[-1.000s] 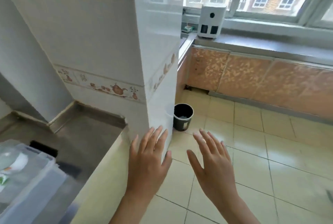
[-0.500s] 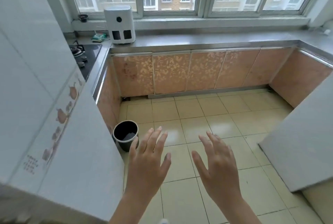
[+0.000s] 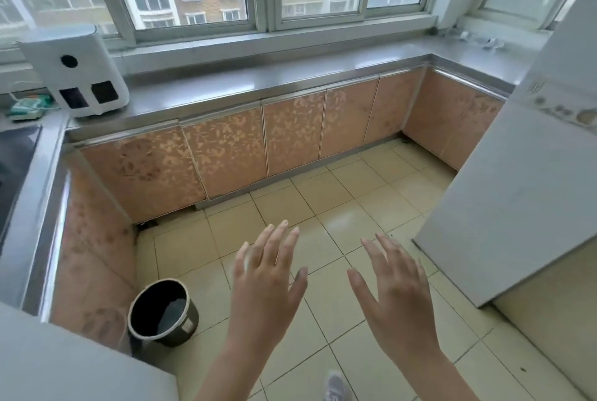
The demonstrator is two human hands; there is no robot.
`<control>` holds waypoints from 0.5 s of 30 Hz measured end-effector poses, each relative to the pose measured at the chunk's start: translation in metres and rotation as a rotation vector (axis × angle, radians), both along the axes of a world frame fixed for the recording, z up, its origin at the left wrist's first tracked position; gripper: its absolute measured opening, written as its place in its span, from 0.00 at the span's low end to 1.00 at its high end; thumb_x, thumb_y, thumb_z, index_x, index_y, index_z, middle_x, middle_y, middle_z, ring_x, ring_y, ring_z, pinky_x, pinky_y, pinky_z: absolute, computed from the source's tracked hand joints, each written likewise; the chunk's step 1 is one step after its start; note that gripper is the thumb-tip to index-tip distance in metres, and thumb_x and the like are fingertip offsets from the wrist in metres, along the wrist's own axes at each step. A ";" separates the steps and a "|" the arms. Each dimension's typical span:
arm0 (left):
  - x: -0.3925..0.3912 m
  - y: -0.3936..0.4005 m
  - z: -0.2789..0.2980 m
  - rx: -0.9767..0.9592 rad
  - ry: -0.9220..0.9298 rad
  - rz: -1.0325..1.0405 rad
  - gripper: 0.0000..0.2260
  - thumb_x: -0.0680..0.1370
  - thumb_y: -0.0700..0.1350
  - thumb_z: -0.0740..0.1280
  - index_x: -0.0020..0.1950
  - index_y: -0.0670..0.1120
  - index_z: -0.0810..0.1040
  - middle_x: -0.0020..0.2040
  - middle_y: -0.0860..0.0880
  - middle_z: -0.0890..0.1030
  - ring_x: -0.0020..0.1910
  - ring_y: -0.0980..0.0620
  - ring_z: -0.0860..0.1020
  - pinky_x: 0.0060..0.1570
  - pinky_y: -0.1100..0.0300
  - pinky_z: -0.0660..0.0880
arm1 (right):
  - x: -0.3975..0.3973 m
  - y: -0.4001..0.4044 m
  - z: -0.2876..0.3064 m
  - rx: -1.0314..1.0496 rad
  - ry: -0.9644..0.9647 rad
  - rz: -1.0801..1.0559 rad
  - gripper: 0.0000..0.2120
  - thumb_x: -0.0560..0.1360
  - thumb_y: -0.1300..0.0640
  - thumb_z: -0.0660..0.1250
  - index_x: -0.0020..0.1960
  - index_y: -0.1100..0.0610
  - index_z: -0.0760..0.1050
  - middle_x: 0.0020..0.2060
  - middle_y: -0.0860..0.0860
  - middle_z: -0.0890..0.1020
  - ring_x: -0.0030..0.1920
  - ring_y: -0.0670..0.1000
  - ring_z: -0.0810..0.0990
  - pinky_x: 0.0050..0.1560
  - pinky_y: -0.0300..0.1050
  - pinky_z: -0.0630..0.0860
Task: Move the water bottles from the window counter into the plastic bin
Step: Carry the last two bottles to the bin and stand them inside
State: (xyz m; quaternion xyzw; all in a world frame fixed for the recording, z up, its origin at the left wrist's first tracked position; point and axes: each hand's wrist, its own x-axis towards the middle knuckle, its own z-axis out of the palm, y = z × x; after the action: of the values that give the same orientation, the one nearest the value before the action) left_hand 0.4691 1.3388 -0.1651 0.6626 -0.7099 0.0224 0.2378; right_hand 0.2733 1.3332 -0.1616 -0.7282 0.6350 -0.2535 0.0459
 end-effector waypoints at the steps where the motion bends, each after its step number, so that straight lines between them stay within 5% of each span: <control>1: -0.002 -0.018 -0.001 0.005 0.001 -0.008 0.24 0.77 0.55 0.57 0.73 0.51 0.68 0.73 0.52 0.72 0.73 0.52 0.65 0.70 0.49 0.57 | -0.001 -0.016 -0.002 0.001 0.000 -0.010 0.27 0.77 0.38 0.50 0.69 0.50 0.70 0.69 0.52 0.72 0.71 0.53 0.65 0.68 0.61 0.64; 15: -0.037 -0.305 0.015 -0.066 -0.010 -0.013 0.24 0.77 0.56 0.59 0.72 0.50 0.71 0.71 0.52 0.73 0.72 0.52 0.65 0.69 0.49 0.59 | -0.043 -0.300 0.011 -0.017 -0.092 -0.003 0.28 0.77 0.37 0.50 0.72 0.48 0.66 0.72 0.49 0.67 0.73 0.51 0.62 0.71 0.59 0.60</control>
State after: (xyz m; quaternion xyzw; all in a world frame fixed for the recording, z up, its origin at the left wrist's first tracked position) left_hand 0.4318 1.0341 -0.1498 0.6496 -0.7143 0.0475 0.2560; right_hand 0.2307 1.0330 -0.1509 -0.7152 0.6312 -0.2921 0.0684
